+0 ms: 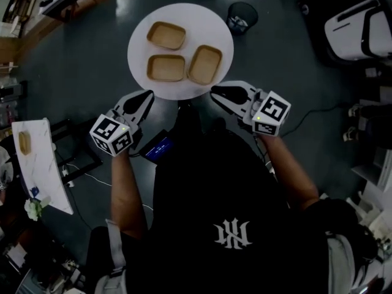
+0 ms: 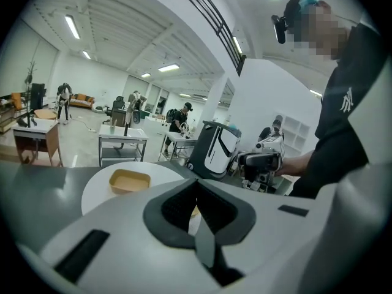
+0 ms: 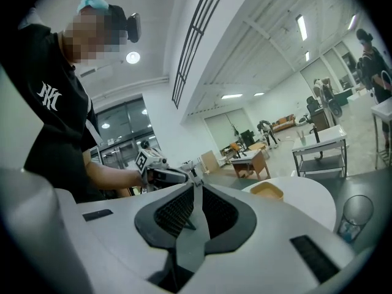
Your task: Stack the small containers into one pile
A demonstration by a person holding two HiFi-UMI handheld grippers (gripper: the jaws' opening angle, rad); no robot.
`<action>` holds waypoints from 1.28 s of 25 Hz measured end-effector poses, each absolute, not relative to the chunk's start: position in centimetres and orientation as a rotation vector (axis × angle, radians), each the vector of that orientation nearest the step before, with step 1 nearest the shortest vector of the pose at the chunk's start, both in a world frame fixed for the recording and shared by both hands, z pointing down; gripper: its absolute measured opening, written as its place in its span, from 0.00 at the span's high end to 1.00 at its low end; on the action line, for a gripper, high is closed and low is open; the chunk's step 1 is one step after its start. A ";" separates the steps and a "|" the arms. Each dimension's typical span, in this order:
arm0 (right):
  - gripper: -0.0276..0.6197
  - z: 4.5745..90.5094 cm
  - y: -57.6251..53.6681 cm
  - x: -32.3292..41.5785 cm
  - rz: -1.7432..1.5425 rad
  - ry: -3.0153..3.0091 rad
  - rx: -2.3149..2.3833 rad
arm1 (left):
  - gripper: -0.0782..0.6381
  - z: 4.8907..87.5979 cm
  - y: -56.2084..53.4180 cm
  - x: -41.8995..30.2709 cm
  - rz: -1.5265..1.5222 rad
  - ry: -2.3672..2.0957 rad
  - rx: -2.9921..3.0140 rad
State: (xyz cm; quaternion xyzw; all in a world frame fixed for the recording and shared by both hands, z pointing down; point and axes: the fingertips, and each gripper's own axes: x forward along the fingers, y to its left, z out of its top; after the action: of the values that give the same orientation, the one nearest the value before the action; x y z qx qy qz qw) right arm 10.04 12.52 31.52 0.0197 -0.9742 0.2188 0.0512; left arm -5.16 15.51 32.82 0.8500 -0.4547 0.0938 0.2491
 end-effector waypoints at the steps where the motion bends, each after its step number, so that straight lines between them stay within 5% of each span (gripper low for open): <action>1: 0.88 32.1 12.0 9.3 0.682 -2.948 0.073 | 0.89 33.5 14.8 -6.0 0.251 -1.229 2.305; 28: 0.88 48.7 3.5 -1.9 1.041 -2.449 0.396 | 0.78 53.1 5.1 -16.0 0.480 -0.877 1.962; 32: 0.80 50.0 3.8 -1.3 1.063 -2.375 0.444 | 0.78 55.3 5.9 -15.5 0.578 -0.839 1.925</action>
State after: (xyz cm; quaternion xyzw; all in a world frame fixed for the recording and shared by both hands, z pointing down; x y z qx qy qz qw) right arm -1.27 3.78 50.04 0.1628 -0.8715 0.3902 0.2485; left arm -15.47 5.94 55.27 0.7834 -0.3413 0.2351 0.4632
